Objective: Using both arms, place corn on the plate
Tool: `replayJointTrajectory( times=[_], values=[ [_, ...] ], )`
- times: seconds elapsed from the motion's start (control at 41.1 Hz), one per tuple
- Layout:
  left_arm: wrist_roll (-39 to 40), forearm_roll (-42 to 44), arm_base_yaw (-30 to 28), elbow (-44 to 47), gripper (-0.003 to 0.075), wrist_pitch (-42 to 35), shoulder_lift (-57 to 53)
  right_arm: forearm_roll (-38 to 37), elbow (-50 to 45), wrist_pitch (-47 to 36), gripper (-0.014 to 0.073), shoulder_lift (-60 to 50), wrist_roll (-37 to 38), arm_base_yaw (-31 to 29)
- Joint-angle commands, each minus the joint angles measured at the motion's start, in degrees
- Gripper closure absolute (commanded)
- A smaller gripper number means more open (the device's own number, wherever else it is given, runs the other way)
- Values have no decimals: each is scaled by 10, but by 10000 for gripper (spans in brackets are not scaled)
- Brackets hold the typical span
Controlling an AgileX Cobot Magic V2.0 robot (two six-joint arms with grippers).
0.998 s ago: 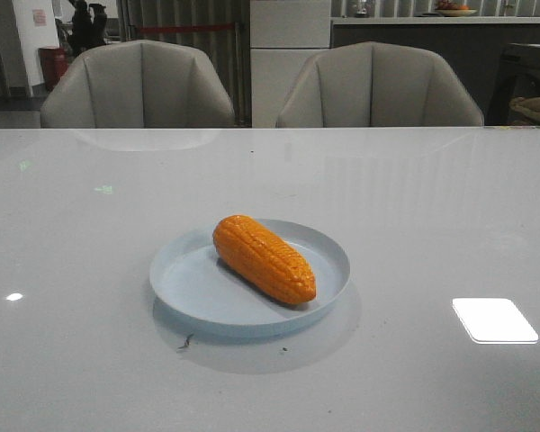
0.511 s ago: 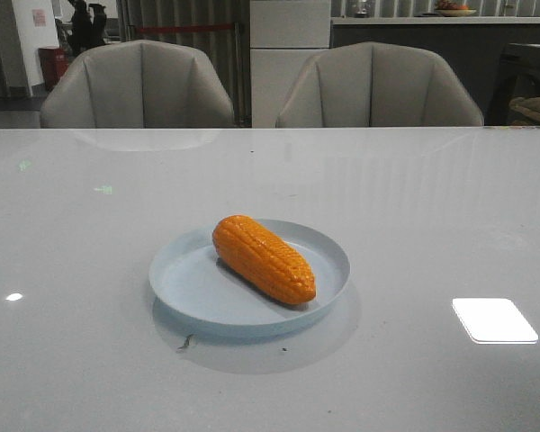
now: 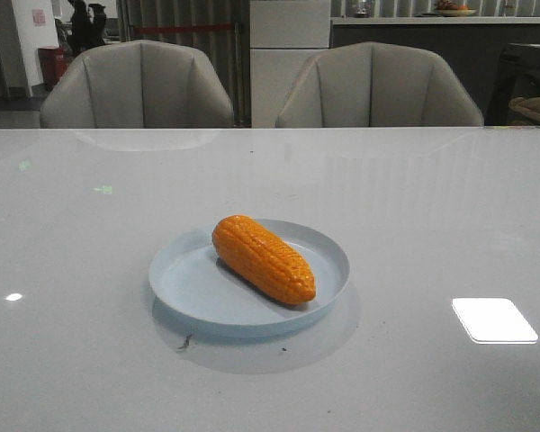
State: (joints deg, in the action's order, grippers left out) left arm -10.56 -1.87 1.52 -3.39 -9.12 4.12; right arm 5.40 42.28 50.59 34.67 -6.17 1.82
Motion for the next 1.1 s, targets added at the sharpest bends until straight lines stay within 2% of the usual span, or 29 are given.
replayJointTrajectory(
  times=[0.0, 0.195, 0.243, 0.365, 0.511, 1.071],
  values=[
    [3, -1, 0, 8, 624, -26, -46, 1, 15, -37, 13, 0, 0, -3],
    [3, -4, 0, 60, 624, -29, -54, 1, 15, -35, 13, -2, 0, -3],
    [3, -5, 0, 58, 624, 10, -55, 1, 15, -35, 13, -2, 0, -3],
    [3, -5, 0, 58, 624, 46, -55, 1, 15, -36, 13, -1, 0, -3],
    [3, -41, 0, 58, 624, 47, -55, 1, 15, -36, 13, -1, 0, -3],
    [3, -41, 0, 58, 624, 46, -55, 1, 15, -36, 13, -1, 0, -3]
  ],
)
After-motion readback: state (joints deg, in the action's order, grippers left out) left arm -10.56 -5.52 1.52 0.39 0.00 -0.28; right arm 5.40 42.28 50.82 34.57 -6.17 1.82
